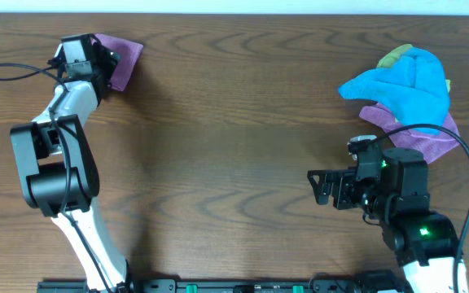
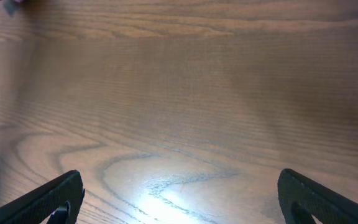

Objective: Fold the cloth
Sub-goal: 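Carry the folded towel to the upper left with the left gripper and release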

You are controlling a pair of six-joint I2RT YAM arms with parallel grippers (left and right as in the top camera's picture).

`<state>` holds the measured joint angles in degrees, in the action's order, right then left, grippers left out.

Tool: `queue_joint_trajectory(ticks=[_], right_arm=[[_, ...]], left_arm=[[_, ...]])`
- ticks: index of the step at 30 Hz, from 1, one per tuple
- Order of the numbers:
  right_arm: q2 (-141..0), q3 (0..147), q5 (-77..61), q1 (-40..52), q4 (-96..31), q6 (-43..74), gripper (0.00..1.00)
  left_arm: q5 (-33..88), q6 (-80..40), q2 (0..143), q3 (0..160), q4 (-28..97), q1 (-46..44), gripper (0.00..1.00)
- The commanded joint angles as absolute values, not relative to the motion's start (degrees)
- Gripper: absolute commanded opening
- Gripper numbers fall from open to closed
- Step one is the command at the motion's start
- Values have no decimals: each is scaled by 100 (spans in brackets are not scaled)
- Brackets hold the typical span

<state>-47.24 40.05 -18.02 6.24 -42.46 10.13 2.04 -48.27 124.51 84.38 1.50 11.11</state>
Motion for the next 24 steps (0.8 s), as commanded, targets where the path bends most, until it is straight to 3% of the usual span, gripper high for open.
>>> queue_joint_trajectory(ticks=[1,10,17,24], right_arm=[[-4716,3990,-1800,587,-4248,1087,99],[-4716,3990,-1800,587,-4248,1087,99],[-4716,3990,-1800,587,-4248,1087,99],[-4716,3990,-1800,587,-4248,1087,99]], left_arm=[[410,-4672,12204,8547,242,1221,95],[434,-3846,11524,8547,882,1284,95],[552,-3699,10820,8547,2036,1284,95],[1181,-3701,10473,8547,2237,1284,95]])
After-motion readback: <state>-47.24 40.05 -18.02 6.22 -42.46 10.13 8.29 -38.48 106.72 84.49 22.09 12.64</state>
